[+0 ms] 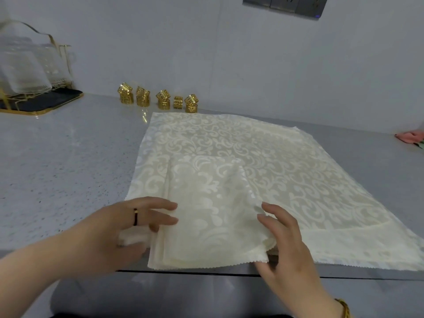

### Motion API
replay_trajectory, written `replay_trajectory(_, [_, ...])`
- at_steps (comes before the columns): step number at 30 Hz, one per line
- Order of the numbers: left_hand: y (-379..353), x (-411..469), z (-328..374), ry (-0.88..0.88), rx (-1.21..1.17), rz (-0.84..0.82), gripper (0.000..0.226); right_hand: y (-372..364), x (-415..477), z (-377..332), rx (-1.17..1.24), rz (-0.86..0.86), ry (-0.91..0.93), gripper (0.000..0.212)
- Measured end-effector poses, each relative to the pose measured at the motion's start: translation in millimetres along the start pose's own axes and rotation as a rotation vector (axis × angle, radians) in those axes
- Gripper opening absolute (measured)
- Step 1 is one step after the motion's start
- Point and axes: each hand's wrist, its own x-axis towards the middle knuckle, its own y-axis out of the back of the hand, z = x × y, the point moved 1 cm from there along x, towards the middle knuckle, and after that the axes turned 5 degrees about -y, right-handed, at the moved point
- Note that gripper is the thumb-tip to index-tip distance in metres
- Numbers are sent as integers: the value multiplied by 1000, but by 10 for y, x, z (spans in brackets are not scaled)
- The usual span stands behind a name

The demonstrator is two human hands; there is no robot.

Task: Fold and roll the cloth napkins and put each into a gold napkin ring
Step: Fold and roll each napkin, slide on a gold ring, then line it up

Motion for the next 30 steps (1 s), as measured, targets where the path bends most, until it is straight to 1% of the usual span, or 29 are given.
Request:
replay_trajectory(1, [17, 41, 42, -27, 6, -63, 40, 6, 2, 8, 3, -8, 15, 56])
replay_trajectory(2, [47, 70, 157, -65, 45, -73, 39, 9, 4, 12, 7, -17, 27, 59])
replay_trajectory(3, [72, 92, 292, -93, 100, -76, 35, 11, 8, 18, 10, -23, 38, 63])
replay_trajectory(4, [83, 95, 409, -108, 135, -104, 27, 17, 14, 17, 9, -28, 49, 67])
replay_trajectory(5, [62, 112, 436, -191, 169, -100, 21, 18, 19, 14, 8, -33, 56, 71])
replay_trajectory(6, [42, 141, 446, -240, 203, -84, 27, 17, 21, 14, 8, -35, 54, 72])
replay_trajectory(8, [50, 163, 427, -252, 202, -49, 33, 10, 13, 19, 26, -40, 19, 73])
replay_trajectory(10, [77, 141, 410, -283, 200, 29, 30, 7, -5, 22, 47, -59, -31, 80])
replay_trajectory(11, [79, 115, 408, -275, 194, 46, 28, 9, -10, 25, 42, -67, -44, 80])
replay_trajectory(13, [100, 54, 381, -251, 175, 55, 25, 15, -11, 35, 11, -80, -49, 70])
replay_trajectory(15, [70, -1, 362, -233, 173, 21, 24, 30, -15, 41, -11, -91, -46, 63])
replay_trajectory(17, [38, -32, 368, -244, 177, 55, 25, 40, -18, 53, -34, -97, -12, 55])
replay_trajectory(19, [3, -32, 389, -232, 185, 80, 25, 36, -18, 74, -54, -81, 50, 43])
replay_trajectory(20, [3, -41, 378, -218, 175, 71, 24, 31, -15, 85, -53, -73, 64, 38])
replay_trajectory(22, [0, -63, 324, -218, 191, 1, 23, 29, -6, 110, -37, -65, 45, 32])
replay_trajectory(24, [2, -115, 284, -227, 229, -106, 34, 38, -4, 133, -11, -88, -12, 30])
replay_trajectory(25, [2, -133, 292, -239, 257, -107, 38, 43, -7, 140, 8, -109, -53, 30])
replay_trajectory(27, [-3, -131, 369, -271, 329, -39, 41, 72, 3, 121, 80, -149, -182, 31])
replay_trajectory(29, [-8, -91, 439, -273, 313, 41, 34, 110, 51, 59, 216, -206, -383, 27])
replay_trajectory(30, [-1, -66, 466, -236, 278, 82, 34, 118, 74, 37, 276, -235, -464, 23])
